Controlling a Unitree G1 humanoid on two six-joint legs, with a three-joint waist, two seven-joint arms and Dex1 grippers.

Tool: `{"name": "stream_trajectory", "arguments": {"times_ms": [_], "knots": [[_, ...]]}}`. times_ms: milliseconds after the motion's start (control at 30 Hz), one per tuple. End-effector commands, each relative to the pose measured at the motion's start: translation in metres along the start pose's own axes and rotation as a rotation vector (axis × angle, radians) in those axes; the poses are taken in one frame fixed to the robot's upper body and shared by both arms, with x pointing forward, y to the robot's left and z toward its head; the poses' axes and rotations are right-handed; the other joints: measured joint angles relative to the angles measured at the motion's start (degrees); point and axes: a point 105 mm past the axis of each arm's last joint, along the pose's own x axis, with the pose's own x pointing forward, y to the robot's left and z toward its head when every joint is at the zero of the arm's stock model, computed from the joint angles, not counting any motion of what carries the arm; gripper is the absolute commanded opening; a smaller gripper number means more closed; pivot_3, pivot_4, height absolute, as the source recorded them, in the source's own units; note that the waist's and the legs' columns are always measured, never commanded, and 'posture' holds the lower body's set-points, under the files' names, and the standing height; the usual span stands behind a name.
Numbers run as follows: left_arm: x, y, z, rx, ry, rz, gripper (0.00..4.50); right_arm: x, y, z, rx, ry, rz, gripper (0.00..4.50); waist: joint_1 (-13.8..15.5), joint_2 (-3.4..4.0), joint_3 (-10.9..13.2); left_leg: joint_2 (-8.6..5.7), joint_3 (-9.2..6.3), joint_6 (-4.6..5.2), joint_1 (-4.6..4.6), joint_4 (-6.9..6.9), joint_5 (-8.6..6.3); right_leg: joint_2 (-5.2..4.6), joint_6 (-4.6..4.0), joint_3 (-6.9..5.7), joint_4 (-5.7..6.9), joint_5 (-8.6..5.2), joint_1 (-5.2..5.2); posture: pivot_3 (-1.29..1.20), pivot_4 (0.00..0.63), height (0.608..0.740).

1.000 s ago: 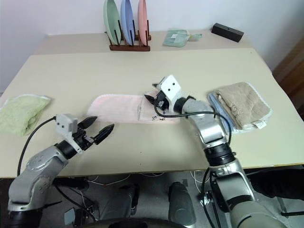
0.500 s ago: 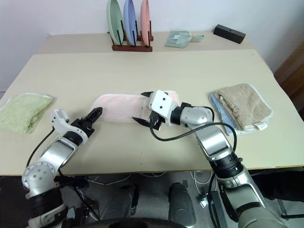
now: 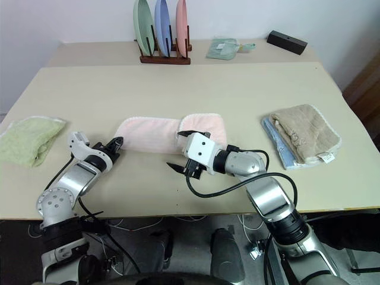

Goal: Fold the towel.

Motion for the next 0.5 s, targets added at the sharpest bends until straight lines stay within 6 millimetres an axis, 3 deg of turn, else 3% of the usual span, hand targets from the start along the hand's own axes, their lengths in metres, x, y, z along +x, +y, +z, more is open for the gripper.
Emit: {"name": "stream_trajectory", "arguments": {"times_ms": [33, 133, 267, 367, 500], "knots": [[-0.016, -0.03, 0.051, 0.113, -0.2, -0.152, 0.04, -0.012, -0.003, 0.006, -0.015, -0.011, -0.049, 4.5, 0.0, -0.03, 0.0, 0.0, 0.0, 0.0, 0.0, -0.02, 0.0, 0.0, 0.0, 0.0, -0.01, 0.0, -0.01, 0.0, 0.15, 0.74], [-0.028, -0.036, 0.079, 0.234, -0.285, -0.194, 0.04, -0.021, -0.003, -0.002, -0.009, 0.021, -0.057, 4.5, -0.2, -0.03, 0.0, 0.01, 0.03, 0.0, -0.01, -0.05, 0.0, 0.01, 0.0, 0.02, -0.03, 0.0, -0.05, 0.0, 0.15, 0.74], [-0.035, -0.054, 0.094, 0.44, -0.275, -0.271, 0.04, -0.027, -0.004, -0.008, 0.023, 0.036, -0.075, 4.5, -0.1, -0.05, 0.0, 0.01, 0.04, 0.0, -0.01, -0.05, 0.0, 0.01, -0.19, 0.02, -0.05, -0.1, -0.03, 0.0, 0.15, 0.74], [-0.032, -0.086, 0.076, 0.556, -0.202, -0.406, 0.04, -0.027, -0.005, -0.01, 0.042, 0.034, -0.085, 4.5, 0.2, -0.06, 0.0, 0.0, 0.05, 0.0, -0.02, -0.03, 0.0, -0.01, -0.2, 0.03, -0.12, -0.11, 0.02, 0.0, 0.15, 0.74], [-0.031, -0.134, 0.019, 0.725, -0.029, -0.649, 0.04, -0.025, -0.005, -0.011, 0.052, 0.032, -0.101, 4.5, 0.5, -0.1, 0.0, -0.06, 0.01, -0.01, -0.07, 0.01, 0.0, -0.01, -0.2, 0.06, -0.22, -0.1, 0.11, 0.0, 0.15, 0.74]]}}
